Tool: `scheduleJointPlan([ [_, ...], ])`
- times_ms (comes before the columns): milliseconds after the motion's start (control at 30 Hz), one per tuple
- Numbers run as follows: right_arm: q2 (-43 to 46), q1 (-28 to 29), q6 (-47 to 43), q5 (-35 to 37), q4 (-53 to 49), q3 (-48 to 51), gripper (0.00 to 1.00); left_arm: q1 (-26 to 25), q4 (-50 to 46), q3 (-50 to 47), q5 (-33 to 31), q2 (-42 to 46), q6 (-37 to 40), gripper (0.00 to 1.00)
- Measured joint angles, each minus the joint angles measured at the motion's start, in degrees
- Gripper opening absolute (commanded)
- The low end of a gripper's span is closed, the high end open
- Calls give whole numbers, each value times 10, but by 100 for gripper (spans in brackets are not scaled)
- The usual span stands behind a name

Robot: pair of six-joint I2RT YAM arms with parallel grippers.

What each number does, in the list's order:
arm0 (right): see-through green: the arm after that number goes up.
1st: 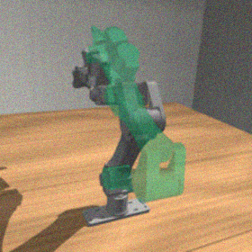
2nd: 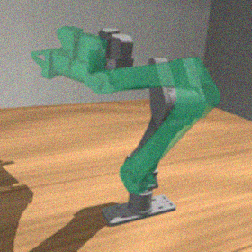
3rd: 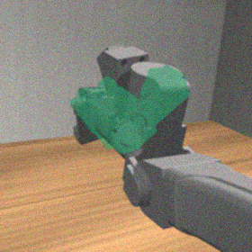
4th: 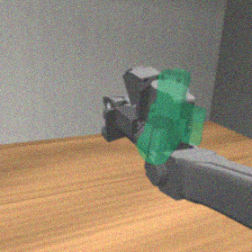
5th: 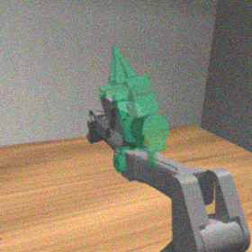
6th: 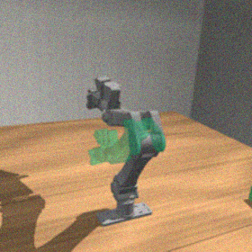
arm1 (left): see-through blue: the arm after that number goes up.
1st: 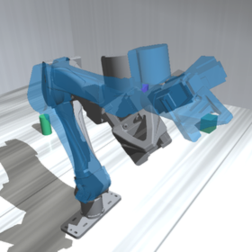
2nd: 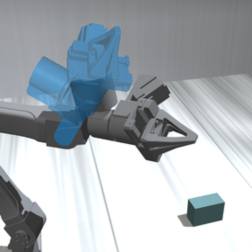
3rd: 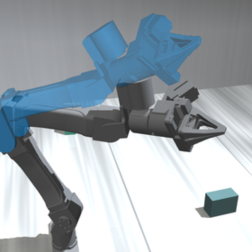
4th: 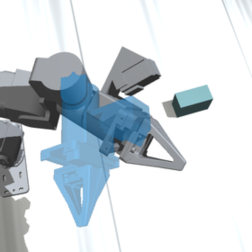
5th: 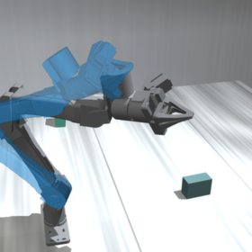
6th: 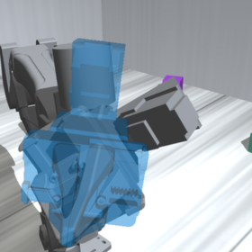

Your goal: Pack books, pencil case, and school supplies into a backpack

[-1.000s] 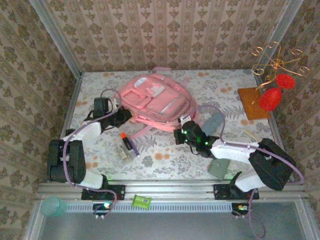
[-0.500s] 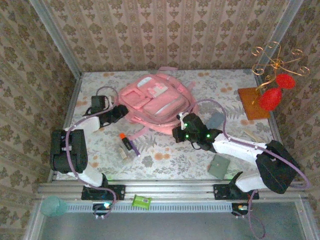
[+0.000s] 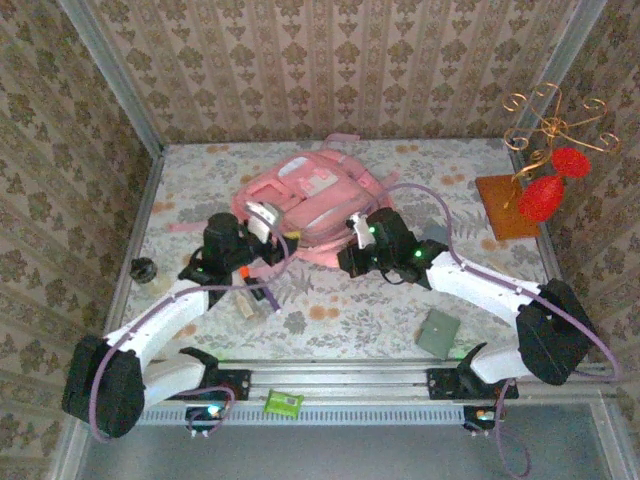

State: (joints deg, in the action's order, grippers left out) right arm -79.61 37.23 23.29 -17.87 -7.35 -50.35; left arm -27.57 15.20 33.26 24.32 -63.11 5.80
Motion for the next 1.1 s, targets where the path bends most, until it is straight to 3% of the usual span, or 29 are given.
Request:
scheduleJointPlan([
  [200,-3,-6,-7,-45,-25,-11,0,-70,-34,26,51,-56,192,62],
  [300,-4,-6,-11,-60,-36,-18,0,-83,-53,53,63,-86,247,55],
  [367,-4,-6,-14,-68,-41,-23,0,-89,-64,72,61,-106,275,43],
  [433,-4,-6,-18,-73,-47,-24,0,-92,-76,94,59,-129,297,12],
  [500,-4,-8,-23,-70,-55,-25,0,-93,-94,116,61,-151,307,0],
  [1100,13,-24,-28,54,-256,-106,0,-80,-84,61,51,-85,409,0],
])
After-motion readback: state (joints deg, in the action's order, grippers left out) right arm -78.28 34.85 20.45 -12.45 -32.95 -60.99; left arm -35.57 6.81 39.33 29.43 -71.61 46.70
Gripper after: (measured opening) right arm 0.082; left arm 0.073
